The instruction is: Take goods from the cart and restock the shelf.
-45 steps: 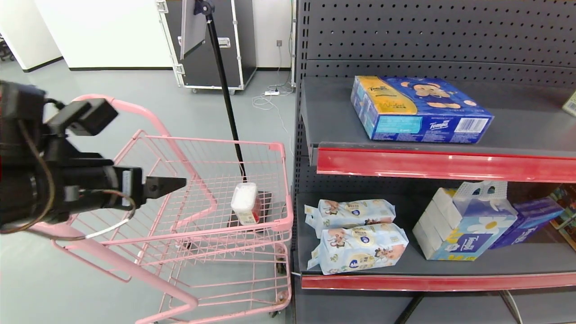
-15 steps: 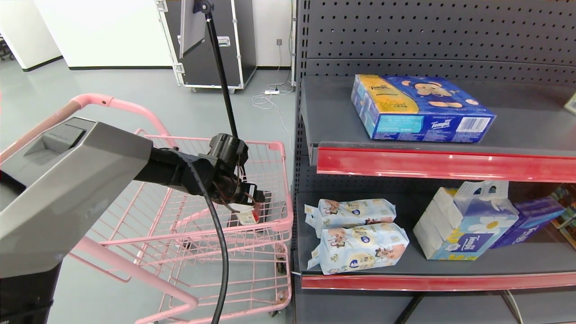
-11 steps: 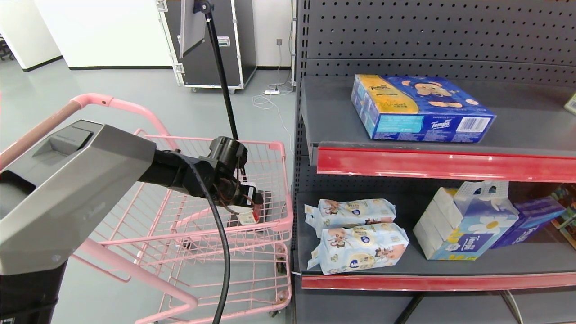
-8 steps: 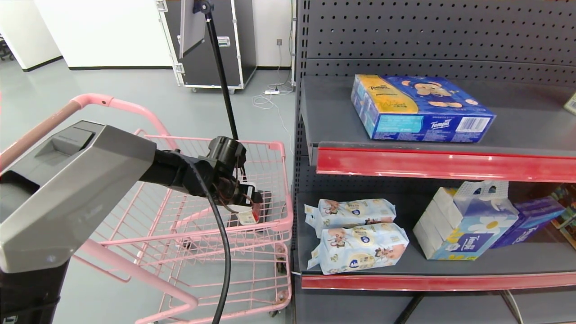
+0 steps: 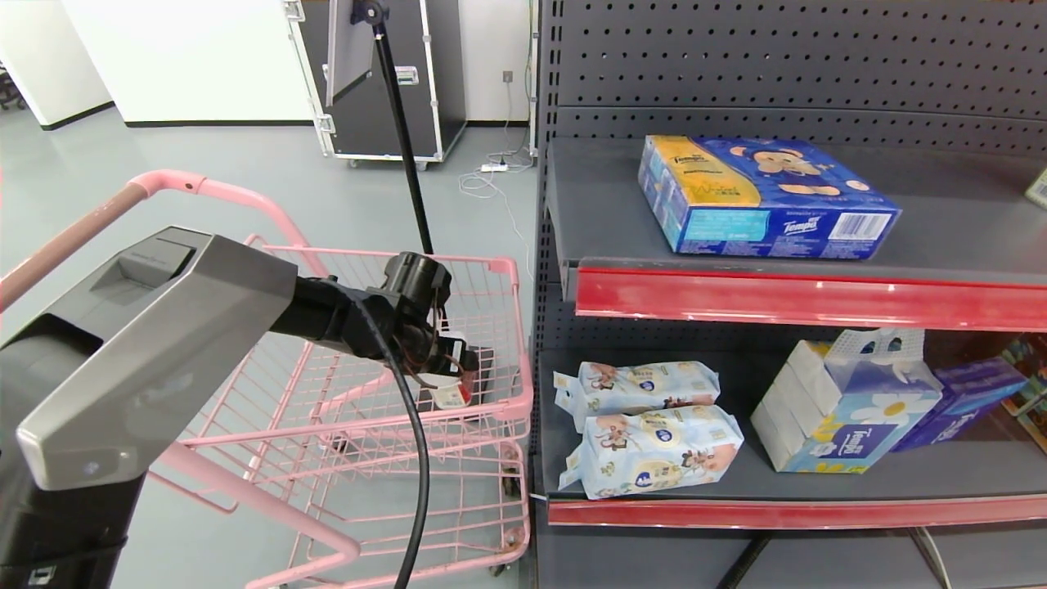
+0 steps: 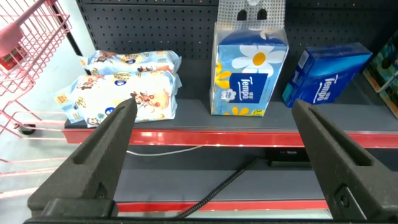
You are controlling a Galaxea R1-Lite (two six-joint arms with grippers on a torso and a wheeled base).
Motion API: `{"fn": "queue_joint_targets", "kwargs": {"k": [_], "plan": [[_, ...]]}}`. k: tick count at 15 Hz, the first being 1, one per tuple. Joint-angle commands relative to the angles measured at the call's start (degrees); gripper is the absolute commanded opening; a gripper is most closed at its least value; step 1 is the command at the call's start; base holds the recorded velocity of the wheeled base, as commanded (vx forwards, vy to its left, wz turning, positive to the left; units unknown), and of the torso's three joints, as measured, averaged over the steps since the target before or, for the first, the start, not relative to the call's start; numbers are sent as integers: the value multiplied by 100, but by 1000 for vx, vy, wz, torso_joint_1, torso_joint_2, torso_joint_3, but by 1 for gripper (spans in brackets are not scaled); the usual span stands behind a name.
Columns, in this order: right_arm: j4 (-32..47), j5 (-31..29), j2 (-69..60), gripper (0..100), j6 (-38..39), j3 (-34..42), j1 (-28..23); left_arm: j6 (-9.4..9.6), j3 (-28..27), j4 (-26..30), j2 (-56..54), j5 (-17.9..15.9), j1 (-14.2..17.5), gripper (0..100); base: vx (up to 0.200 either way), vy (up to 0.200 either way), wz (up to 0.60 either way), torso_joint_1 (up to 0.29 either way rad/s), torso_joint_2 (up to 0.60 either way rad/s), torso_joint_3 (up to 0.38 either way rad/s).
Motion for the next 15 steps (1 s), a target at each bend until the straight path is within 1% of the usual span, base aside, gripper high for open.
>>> {"fn": "queue_joint_targets", "kwargs": {"k": [1,3,4,8,11,12,14,15], "plan": [[-1,-1,6,100,-1,0,1,-4,-9,1,48,3,-1,100,0,0,0,0,0,0],[-1,-1,6,100,-1,0,1,-4,-9,1,57,3,-1,100,0,0,0,0,0,0],[-1,-1,6,100,-1,0,1,5,-26,-7,92,3,-1,0,0,0,0,0,0,0],[-1,-1,6,100,-1,0,1,5,-53,-34,83,21,-9,0,0,0,0,0,0,0],[-1,-1,6,100,-10,0,1,-12,79,-34,-110,109,-1,0,0,0,0,0,0,0],[-1,-1,6,100,-10,0,1,-21,158,-34,-286,91,35,0,0,0,0,0,0,0],[-1,8,6,100,-10,0,1,-21,185,-34,-743,56,228,0,0,0,0,0,0,0],[-1,8,6,100,-10,0,1,-21,185,-34,-743,56,228,0,0,0,0,0,0,0]]}}
